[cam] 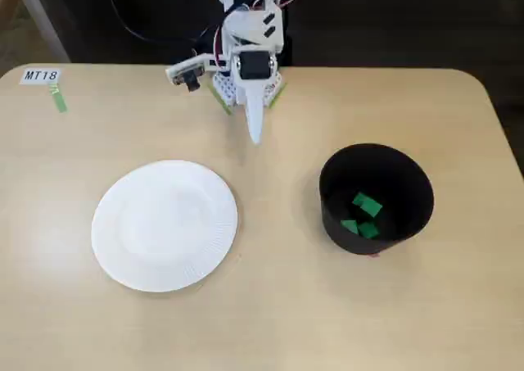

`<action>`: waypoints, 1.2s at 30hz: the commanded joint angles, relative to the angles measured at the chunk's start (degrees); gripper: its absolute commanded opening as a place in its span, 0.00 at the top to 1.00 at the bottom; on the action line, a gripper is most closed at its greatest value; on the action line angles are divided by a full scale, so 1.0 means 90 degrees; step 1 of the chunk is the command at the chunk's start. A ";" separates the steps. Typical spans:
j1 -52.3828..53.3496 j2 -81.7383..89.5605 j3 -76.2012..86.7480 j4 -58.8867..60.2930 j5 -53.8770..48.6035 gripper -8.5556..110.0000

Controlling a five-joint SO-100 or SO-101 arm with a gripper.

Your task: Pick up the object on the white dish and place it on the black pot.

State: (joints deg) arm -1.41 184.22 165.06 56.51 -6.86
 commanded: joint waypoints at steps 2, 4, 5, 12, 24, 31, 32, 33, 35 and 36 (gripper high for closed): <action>-0.0029 0.0732 0.0420 -0.0117 -0.0127 0.93; -0.0039 0.0732 0.0596 -0.0137 -0.0137 0.93; -0.0039 0.0732 0.0654 -0.0146 -0.0137 0.93; -0.0039 0.0732 0.1006 -0.0146 -0.0117 0.93; -0.0039 0.0732 0.1377 -0.0166 -0.0166 0.93; -0.0039 0.0732 0.1377 -0.0166 -0.0195 0.93; -0.0039 0.0732 0.1377 -0.0166 -0.0195 0.93; -0.0039 0.0732 0.1377 -0.0166 -0.0195 0.93; -0.0039 0.0732 0.1377 -0.0166 -0.0195 0.93; -0.0039 0.0732 0.1377 -0.0166 -0.0195 0.93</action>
